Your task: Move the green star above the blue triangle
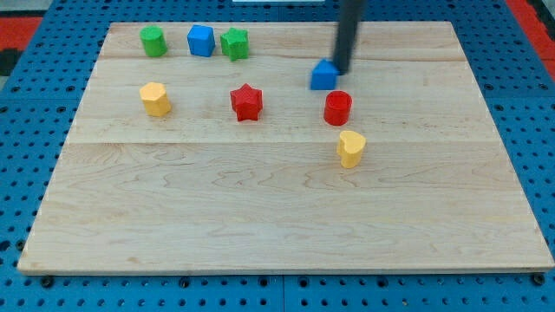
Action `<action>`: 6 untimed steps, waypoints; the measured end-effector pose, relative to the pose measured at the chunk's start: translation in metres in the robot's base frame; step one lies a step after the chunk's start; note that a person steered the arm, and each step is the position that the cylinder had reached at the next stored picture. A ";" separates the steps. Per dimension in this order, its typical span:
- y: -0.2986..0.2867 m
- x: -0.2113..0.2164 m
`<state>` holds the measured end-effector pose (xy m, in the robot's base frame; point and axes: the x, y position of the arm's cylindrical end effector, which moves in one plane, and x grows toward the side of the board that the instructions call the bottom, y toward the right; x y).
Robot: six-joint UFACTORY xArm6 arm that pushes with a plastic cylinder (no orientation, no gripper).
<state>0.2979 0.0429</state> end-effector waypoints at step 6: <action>-0.154 -0.084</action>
